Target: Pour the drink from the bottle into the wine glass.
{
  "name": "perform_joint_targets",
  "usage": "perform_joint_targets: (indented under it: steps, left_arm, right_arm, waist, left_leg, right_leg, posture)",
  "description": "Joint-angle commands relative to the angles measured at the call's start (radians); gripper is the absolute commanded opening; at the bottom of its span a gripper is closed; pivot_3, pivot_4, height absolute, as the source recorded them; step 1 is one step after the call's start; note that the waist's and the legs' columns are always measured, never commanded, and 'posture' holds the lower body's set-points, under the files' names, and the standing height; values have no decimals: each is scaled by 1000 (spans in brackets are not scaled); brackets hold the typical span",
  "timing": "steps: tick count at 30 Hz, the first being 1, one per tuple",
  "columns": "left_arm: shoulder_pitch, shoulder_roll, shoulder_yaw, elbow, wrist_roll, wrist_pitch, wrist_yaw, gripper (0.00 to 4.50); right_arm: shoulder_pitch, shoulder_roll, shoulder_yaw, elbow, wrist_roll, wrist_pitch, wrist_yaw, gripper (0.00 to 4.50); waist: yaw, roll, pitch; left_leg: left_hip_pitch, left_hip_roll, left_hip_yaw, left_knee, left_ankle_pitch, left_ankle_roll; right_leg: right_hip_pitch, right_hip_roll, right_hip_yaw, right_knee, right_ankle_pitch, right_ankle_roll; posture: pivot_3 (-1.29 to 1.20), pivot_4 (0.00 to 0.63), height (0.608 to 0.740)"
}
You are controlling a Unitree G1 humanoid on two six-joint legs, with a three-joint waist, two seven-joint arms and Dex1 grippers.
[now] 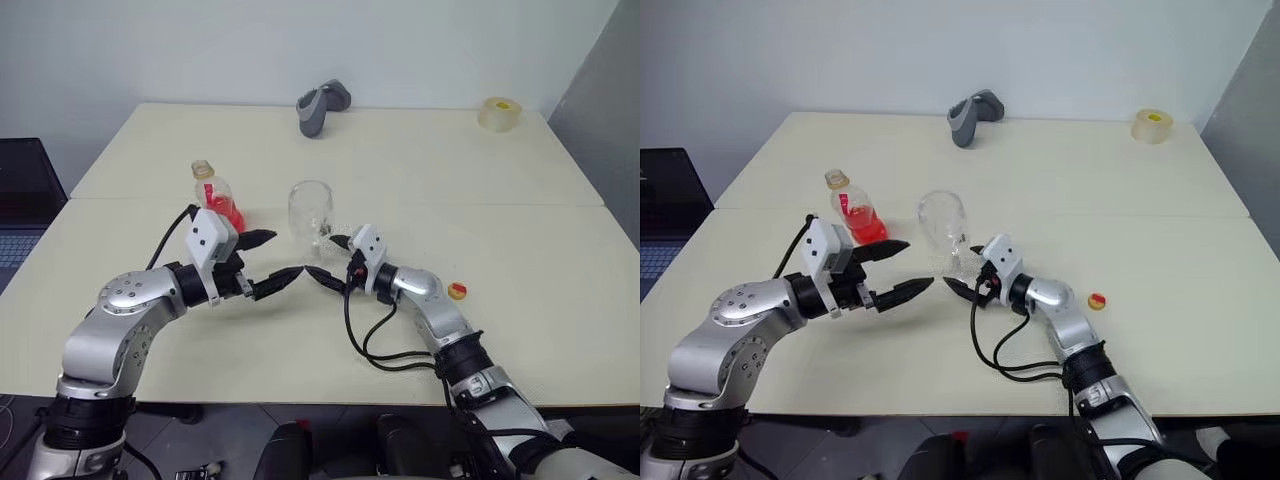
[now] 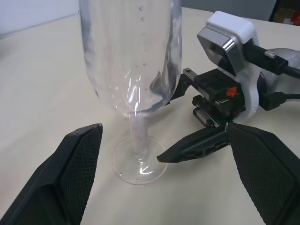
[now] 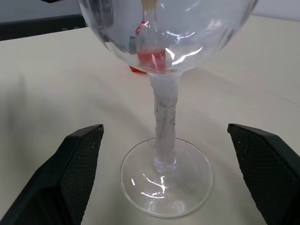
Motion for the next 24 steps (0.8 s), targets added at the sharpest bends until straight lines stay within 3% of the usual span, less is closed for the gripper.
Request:
perform_joint_targets:
  steps: [1,16,24]
  left_arm:
    - [19,25,58,-89,-40,25,20,4500]
    - [172,54,187,-196,-91,69,86,4500]
    - [219,75,239,-254,-123,96,116,4500]
  right_arm:
    - [33,-24,-4,-131,32,63,15,4483]
    - [234,-232,-7,-532,140,299,113,4483]
    - [285,-291,-22,-631,173,333,97,4483]
  waist:
    - [0,0,0]
    - [1,0,0]
    - [1,0,0]
  left_leg:
    - [0,0,0,0,0,0]
    - [0,0,0,0,0,0]
    - [0,0,0,0,0,0]
  right_leg:
    - [0,0,0,0,0,0]
    - [0,0,0,-1,0,0]
    - [1,0,0,-1,-1,-1]
  posture:
    - [0,150,740]
    - [0,150,740]
    - [0,150,740]
